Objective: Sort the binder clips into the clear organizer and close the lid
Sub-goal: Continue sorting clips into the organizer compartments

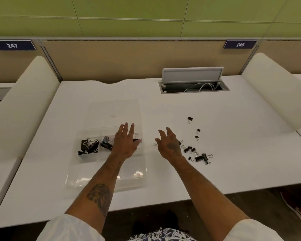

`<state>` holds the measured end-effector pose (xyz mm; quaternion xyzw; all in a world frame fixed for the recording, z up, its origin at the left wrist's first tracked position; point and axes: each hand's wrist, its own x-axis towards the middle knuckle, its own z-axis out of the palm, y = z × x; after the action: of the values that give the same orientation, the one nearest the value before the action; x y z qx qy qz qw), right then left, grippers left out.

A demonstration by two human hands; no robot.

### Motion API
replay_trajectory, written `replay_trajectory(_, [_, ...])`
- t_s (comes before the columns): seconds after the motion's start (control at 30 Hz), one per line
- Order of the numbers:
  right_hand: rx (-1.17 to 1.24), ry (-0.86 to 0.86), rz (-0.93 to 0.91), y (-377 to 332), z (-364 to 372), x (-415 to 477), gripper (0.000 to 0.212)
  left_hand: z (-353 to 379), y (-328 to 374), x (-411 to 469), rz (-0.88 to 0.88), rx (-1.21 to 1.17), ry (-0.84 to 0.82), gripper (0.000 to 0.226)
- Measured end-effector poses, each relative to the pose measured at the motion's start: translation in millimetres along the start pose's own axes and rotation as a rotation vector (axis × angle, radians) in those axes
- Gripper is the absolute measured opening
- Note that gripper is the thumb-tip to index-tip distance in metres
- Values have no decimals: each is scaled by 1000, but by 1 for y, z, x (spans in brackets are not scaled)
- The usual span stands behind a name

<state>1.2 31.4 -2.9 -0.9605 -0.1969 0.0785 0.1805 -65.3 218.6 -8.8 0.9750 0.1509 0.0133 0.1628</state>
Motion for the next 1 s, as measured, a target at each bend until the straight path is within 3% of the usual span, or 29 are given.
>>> replay_trajectory(0.37, [0, 12, 230, 124, -26, -36, 45, 34, 106, 10, 218, 20, -53, 71])
replay_trajectory(0.53, [-47, -70, 294, 169, -35, -48, 43, 51, 153, 6, 274, 26, -113, 68])
replay_trajectory(0.8, [-77, -177, 251, 200, -40, -51, 39, 79, 205, -7, 251, 17, -266, 63])
replay_trajectory(1.0, [-78, -142, 158, 211, -40, -47, 28, 95, 227, -12, 229, 51, -295, 63])
